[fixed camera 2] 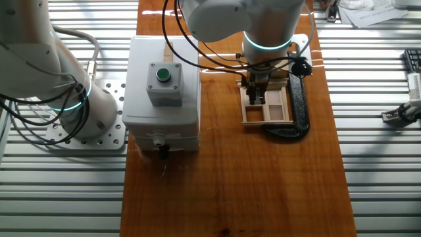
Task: Close a sliding window
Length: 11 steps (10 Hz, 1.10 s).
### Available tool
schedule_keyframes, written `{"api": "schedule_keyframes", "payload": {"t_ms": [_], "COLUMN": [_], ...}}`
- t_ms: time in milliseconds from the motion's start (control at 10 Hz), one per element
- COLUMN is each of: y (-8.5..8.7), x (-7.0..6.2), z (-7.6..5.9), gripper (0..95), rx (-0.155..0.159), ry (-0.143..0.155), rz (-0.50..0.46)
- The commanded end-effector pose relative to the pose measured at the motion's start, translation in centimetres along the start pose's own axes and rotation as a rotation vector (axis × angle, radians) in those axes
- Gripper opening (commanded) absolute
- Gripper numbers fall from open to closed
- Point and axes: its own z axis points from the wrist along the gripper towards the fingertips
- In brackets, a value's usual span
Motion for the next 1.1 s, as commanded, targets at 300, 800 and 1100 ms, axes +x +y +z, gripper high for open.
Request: {"api": "schedule_keyframes", "payload": {"t_ms": [300,800,1100], "y": [-0.27,-0.73,-0.85], "x": [0.03,0.09,0.12], "z": [-0.06,-0.03,0.14], "gripper": [0.0,0.0,0.0], "rx": [-0.001,-0.005,-0.006], "ry": [0.0,-0.002,-0.005], "rz": [-0.005,-0.009,-0.011]}}
